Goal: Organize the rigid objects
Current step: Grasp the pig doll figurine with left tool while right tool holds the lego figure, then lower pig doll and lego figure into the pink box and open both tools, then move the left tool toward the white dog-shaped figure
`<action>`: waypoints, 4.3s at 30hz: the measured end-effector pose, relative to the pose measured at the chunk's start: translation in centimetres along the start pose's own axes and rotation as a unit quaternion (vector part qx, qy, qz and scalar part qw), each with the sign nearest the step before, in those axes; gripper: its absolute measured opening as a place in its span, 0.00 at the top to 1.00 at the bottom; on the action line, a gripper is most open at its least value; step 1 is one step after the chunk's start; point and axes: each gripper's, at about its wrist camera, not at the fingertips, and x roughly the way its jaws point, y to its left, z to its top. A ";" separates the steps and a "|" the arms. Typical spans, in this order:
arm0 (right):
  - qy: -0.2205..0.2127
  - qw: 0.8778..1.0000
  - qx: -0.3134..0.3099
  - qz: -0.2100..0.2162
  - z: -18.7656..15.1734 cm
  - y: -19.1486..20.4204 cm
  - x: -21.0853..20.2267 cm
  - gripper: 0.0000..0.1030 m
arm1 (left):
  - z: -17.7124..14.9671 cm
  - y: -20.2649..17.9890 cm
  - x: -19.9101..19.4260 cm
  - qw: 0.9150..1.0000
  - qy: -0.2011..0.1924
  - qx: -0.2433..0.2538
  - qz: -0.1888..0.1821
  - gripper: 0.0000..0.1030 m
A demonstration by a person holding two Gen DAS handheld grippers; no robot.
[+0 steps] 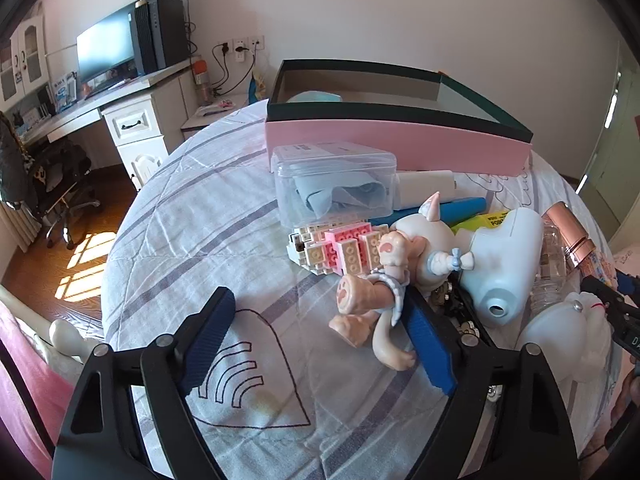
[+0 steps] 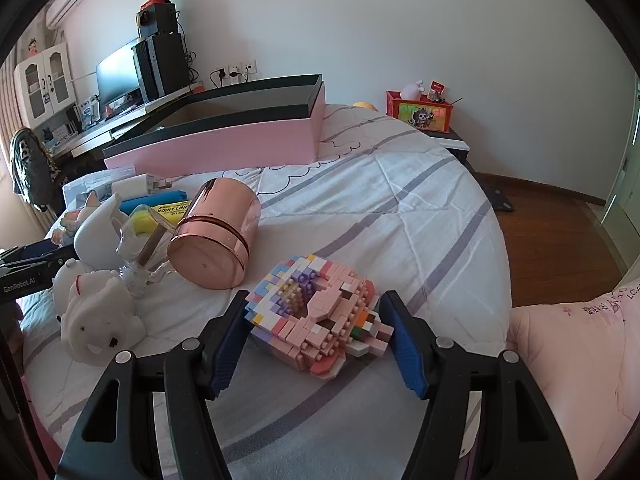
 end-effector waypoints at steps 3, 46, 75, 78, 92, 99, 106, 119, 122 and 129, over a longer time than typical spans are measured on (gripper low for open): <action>0.001 1.000 0.000 -0.003 0.1 0.1 0.1 0.36 | 0.0 -0.4 -0.2 0.999 0.000 0.006 -0.035 0.49; -0.031 0.999 0.002 0.023 1.3 1.2 -3.2 0.36 | -1.3 0.8 -5.4 0.996 -0.039 -0.016 -0.076 0.73; 0.047 0.990 -0.102 0.085 19.5 8.9 13.0 0.35 | 16.6 -3.3 8.7 0.995 0.024 0.036 -0.090 0.72; 0.051 0.990 -0.102 0.082 19.5 8.8 13.5 0.35 | 16.7 -3.6 9.1 0.994 0.037 0.034 -0.097 0.72; -0.043 0.993 -0.062 0.086 17.3 8.3 2.9 0.19 | 13.5 -0.8 -4.2 0.991 -0.127 -0.011 -0.046 0.06; -0.153 0.986 -0.061 0.039 12.3 8.9 -8.8 0.07 | 7.4 -0.9 -13.5 0.979 -0.201 -0.024 -0.005 0.00; -0.219 0.974 -0.044 -0.021 6.9 8.9 -16.7 0.07 | 1.9 -2.3 -19.8 0.971 -0.236 0.000 0.025 0.00; -0.254 0.966 -0.034 -0.036 2.1 9.2 -23.5 0.06 | -2.3 -2.5 -26.3 0.961 -0.275 0.004 0.029 0.00; -0.260 0.964 -0.035 -0.038 1.8 9.4 -24.2 0.06 | -2.4 -2.5 -26.8 0.959 -0.282 0.001 0.026 0.00; -0.239 0.969 -0.029 -0.044 1.6 8.8 -22.7 0.06 | -2.4 -1.8 -25.1 0.965 -0.260 -0.005 0.027 0.00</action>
